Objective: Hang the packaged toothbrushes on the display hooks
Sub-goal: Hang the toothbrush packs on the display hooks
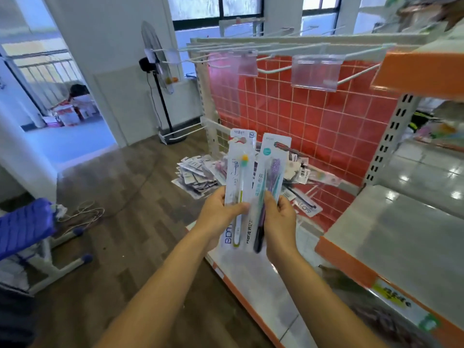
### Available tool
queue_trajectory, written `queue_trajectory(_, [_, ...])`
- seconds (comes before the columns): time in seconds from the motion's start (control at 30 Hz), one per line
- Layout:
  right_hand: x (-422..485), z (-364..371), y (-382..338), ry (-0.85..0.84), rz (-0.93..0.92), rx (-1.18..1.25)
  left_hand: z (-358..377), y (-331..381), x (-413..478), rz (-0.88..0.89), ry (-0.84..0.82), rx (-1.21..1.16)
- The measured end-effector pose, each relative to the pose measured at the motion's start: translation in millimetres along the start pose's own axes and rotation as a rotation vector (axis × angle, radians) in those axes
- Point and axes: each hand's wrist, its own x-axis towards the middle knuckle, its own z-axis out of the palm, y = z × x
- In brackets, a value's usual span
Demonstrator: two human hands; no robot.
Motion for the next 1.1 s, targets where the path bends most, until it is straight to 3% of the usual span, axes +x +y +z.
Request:
queue_trajectory(0.37, [92.3,29.4,-12.4,0.243,-0.116,-0.117,7.8,9.2,123.5,0.018,-0.210,-0.043])
queue_trajectory(0.63, [117.5,58.3,-24.5,0.483,-0.196,-0.002,7.2,22.7,187.3,0.000,-0.502,-0.035])
queue_trajectory(1.1, [96.1,76.4,-30.1,0.806,-0.314,-0.042,12.5,40.3,199.3,0.037,-0.917,-0.014])
